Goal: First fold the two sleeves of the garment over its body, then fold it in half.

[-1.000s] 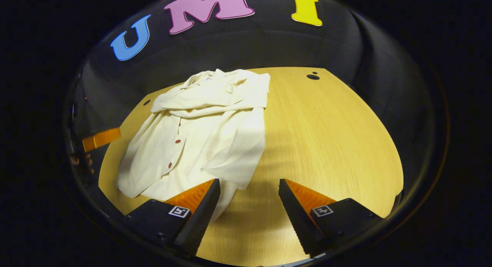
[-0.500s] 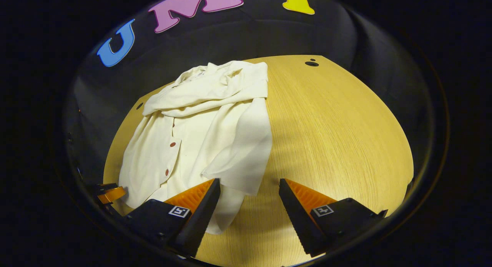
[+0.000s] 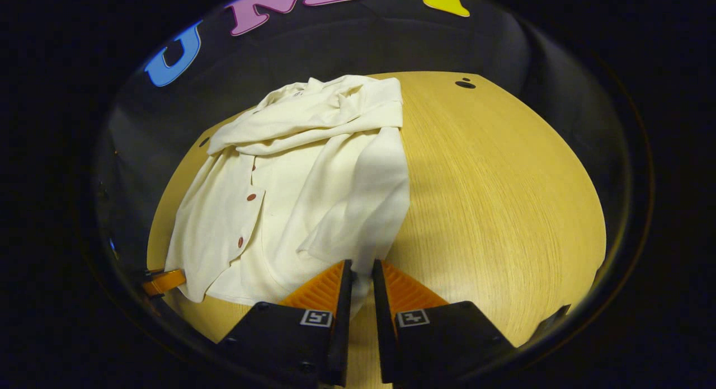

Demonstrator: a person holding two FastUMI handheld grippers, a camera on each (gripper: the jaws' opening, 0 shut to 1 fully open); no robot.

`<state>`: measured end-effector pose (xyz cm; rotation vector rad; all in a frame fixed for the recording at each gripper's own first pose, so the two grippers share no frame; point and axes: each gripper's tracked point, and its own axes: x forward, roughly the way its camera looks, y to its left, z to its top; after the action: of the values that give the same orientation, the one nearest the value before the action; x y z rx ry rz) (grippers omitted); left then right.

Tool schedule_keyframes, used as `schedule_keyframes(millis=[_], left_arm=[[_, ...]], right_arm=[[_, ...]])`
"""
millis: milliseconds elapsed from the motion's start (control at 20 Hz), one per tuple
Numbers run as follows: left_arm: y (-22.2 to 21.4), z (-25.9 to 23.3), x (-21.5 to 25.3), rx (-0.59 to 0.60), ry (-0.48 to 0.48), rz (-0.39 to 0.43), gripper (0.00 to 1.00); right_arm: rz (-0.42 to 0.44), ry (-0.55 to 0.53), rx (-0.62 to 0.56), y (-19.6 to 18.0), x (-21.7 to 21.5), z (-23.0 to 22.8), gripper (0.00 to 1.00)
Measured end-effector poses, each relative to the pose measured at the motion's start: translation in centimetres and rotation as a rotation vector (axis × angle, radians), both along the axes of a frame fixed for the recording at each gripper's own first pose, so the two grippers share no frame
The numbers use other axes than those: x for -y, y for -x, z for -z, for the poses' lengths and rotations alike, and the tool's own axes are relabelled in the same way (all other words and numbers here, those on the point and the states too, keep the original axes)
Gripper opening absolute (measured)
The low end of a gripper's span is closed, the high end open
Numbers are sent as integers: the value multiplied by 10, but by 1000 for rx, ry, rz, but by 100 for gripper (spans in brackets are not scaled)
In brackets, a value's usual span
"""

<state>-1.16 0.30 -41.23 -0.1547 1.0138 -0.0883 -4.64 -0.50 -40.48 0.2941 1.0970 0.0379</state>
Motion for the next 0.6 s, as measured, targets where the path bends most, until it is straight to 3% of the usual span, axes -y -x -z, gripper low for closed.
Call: schedule_keyframes(millis=[100,200,250,300,600], left_arm=[[-2,-3,9,-11,77,-14,13],[-4,-10,12,-19,120,-12,10],[-8,-18,13,-7,127,-5,10],[-13,-27,16,0,141,9,10],[-67,-97,23,111,186,53,9]], right_arm=[[-14,-14,-11,0,-2,1,11],[-9,-4,-3,-3,4,-6,6],[-5,-3,6,-5,4,-10,14],[-5,-8,24,-10,5,-20,5],[21,-41,169,-70,3,-81,5]])
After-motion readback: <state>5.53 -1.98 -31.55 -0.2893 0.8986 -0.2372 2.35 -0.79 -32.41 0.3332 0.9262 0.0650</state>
